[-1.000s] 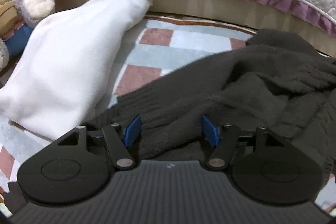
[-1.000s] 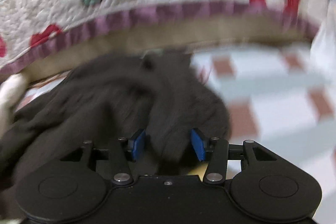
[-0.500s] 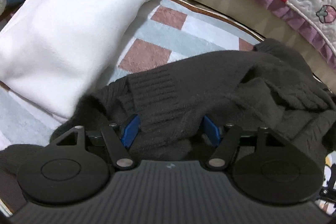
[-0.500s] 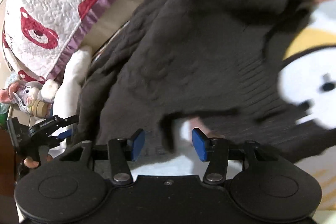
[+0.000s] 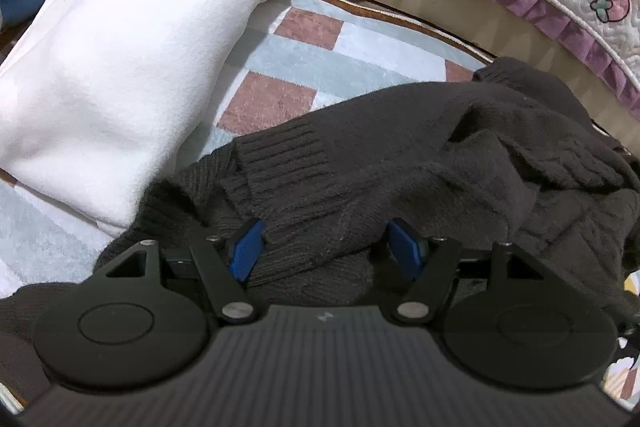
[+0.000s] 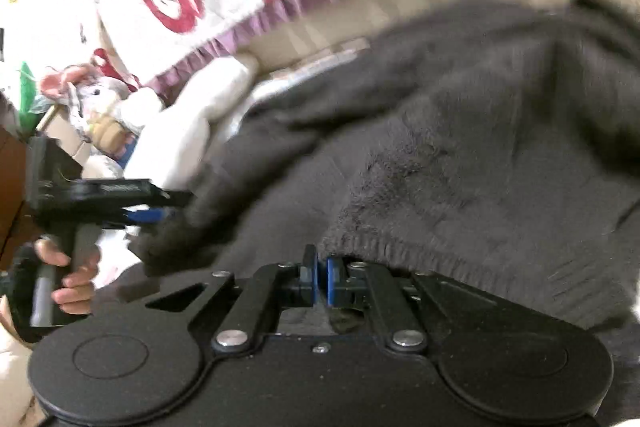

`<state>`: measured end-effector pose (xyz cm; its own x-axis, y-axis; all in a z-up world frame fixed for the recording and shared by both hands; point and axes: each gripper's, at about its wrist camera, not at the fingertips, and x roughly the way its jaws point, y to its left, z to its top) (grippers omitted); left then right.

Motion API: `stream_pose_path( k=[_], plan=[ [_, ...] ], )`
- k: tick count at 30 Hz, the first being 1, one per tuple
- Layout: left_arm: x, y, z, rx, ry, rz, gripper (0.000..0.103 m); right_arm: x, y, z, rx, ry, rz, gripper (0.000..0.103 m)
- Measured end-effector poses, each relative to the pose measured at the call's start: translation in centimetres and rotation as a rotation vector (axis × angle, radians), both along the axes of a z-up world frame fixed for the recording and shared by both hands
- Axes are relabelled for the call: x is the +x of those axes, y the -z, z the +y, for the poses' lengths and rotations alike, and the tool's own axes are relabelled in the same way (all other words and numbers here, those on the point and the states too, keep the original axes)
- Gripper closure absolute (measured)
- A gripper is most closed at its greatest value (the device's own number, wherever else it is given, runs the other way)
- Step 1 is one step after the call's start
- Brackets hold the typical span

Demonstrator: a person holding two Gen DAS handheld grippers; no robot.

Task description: Fold clothes

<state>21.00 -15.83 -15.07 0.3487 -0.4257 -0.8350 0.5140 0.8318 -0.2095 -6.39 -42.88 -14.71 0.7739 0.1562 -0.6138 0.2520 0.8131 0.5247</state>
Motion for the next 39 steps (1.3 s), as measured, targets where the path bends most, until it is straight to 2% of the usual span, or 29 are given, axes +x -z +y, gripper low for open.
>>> stream_pose_path(
  k=[4,6,8,12,14,15,16,17,20,22,26,29,30,31,32,33,34,37,39],
  plan=[
    [-0.1,-0.8,0.5,-0.052,0.002,0.0,0.035,-1.8,-2.7,-0.5,-0.172,0.038,0.032,0.098],
    [-0.6,-1.3,0.5,-0.074,0.029,-0.019,0.035,-2.8,-3.7,-0.9,-0.22,0.07,0.043,0.098],
    [-1.4,-1.9,0.0,-0.097,0.08,-0.041,0.036,-2.9,-3.7,-0.5,-0.289,0.05,0.09,0.098],
    [-4.0,-3.4,-0.8,-0.236,0.226,-0.044,0.037,-2.7,-1.6,-0.2,-0.235,0.032,0.161,0.098],
    [-5.6,-3.2,-1.9,-0.267,0.328,-0.022,0.035,-2.7,-0.8,-0.1,-0.215,0.042,0.18,0.098],
    [-6.4,-3.1,-2.5,-0.281,0.379,-0.01,0.035,-2.7,-0.5,0.0,-0.202,0.046,0.181,0.098],
    [-7.2,-3.0,-3.1,-0.296,0.43,0.002,0.035,-3.1,-1.2,-0.3,-0.177,0.045,0.126,0.098],
    [-7.9,-2.7,-3.8,-0.288,0.468,0.006,0.035,-3.5,-1.9,-0.6,-0.152,0.045,0.071,0.098],
    [-10.2,-0.8,-6.4,-0.184,0.539,-0.006,0.034,-4.7,-4.0,-1.5,-0.08,0.041,-0.09,0.098],
    [-11.4,0.7,-7.9,-0.107,0.551,-0.02,0.034,-5.1,-5.4,-1.5,-0.078,0.014,-0.147,0.098],
    [-12.3,3.2,-10.2,-0.029,0.558,-0.037,0.03,-4.8,-5.0,-1.7,-0.104,-0.005,-0.109,0.098],
    [-11.9,3.9,-10.5,-0.048,0.554,-0.004,0.027,-5.3,-4.5,-2.4,-0.028,0.004,-0.145,0.097],
    [-11.8,3.8,-10.3,-0.072,0.557,0.021,0.03,-5.5,-4.4,-2.6,-0.002,0.006,-0.157,0.097],
    [-11.6,3.6,-9.9,-0.104,0.564,0.046,0.045,-5.7,-4.2,-2.8,0.023,0.009,-0.168,0.097],
    [-11.6,3.3,-9.6,-0.129,0.566,0.073,0.089,-5.8,-4.1,-3.1,0.048,0.012,-0.18,0.097],
    [-11.5,3.0,-9.5,-0.145,0.561,0.1,0.095,-6.0,-3.9,-3.3,0.071,0.015,-0.19,0.097],
    [-11.7,2.5,-9.4,-0.156,0.551,0.108,0.095,-6.1,-3.8,-3.3,0.071,0.017,-0.185,0.096],
    [-12.8,1.1,-9.1,-0.164,0.513,0.052,0.095,-6.3,-3.6,-3.4,0.076,0.023,-0.171,0.095],
    [-13.0,0.4,-9.0,-0.18,0.492,0.036,0.095,-6.7,-3.2,-4.1,0.103,0.062,-0.144,0.091]
  ],
)
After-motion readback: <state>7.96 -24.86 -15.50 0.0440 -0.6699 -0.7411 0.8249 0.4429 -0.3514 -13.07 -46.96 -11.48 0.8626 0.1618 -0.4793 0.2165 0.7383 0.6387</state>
